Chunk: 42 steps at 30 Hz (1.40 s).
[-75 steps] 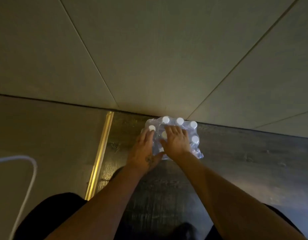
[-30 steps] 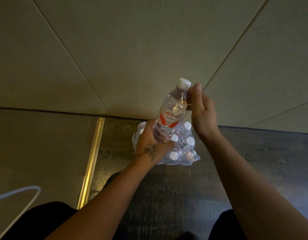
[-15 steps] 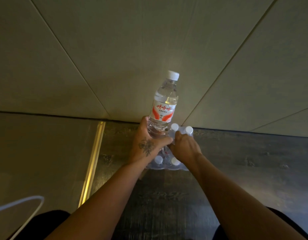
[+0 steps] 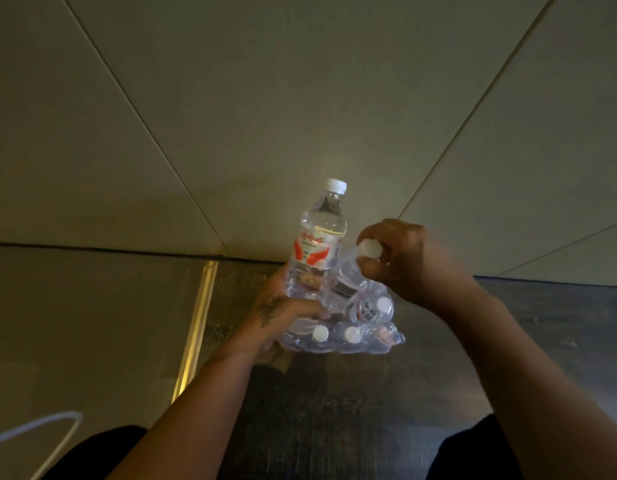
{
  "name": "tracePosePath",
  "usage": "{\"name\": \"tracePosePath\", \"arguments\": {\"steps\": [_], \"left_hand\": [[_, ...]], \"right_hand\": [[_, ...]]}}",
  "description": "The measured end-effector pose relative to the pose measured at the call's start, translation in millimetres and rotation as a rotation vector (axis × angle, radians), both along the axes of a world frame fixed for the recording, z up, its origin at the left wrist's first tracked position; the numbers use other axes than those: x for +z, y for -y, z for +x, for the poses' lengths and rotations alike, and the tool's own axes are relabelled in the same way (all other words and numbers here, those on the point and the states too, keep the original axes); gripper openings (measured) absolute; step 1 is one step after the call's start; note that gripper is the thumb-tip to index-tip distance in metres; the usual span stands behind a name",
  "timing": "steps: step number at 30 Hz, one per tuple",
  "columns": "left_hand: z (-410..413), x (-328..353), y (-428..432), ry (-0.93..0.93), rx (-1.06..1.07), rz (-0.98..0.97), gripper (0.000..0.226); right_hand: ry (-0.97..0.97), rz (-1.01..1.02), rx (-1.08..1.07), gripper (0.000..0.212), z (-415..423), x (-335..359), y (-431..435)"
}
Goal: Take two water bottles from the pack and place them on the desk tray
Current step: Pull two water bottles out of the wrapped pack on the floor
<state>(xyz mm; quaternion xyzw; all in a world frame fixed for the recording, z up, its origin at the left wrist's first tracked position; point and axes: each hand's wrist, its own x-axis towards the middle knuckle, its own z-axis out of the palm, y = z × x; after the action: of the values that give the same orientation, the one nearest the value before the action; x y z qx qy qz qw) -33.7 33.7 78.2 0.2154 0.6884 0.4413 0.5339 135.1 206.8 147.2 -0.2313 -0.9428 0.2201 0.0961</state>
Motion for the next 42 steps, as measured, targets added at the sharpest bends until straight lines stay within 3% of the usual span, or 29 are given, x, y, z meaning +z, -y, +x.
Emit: {"name": "tracePosePath", "arguments": {"steps": [5,9,11,16,18,22,25,30,34,37,42], "left_hand": [[-5,7,7,0.261,0.003,0.129,0.074],[5,16,-1,0.371,0.047,0.202,0.098],[11,18,-4,0.437,0.098,0.233,0.099],[16,9,-9,0.604,0.193,0.271,0.043],[16,8,-9,0.653,0.167,0.299,0.038],[20,11,-12,0.631,0.102,0.354,0.032],[21,12,-16,0.543,0.091,0.357,0.047],[17,10,-14,0.437,0.062,0.335,0.069],[14,10,-13,0.468,0.036,0.387,0.065],[11,11,-15,0.483,0.001,0.426,0.055],[11,15,-17,0.445,0.006,0.423,0.046]], "right_hand": [[-0.100,0.014,-0.006,0.024,-1,54,-14],[-0.150,0.054,0.000,0.029,1,82,-16],[-0.181,0.037,-0.013,0.028,3,90,-15],[-0.206,0.014,-0.050,0.031,4,95,-9],[-0.240,-0.058,-0.120,0.038,3,91,-7],[-0.303,-0.259,-0.220,0.049,-1,69,1],[-0.419,-0.604,-0.165,0.047,1,45,15],[-0.397,-0.829,-0.187,0.094,10,6,24],[-0.320,-0.871,-0.312,0.078,15,-23,44],[-0.385,-0.860,-0.384,0.066,15,-30,51],[-0.467,-0.919,-0.408,0.063,16,-27,46]]}}
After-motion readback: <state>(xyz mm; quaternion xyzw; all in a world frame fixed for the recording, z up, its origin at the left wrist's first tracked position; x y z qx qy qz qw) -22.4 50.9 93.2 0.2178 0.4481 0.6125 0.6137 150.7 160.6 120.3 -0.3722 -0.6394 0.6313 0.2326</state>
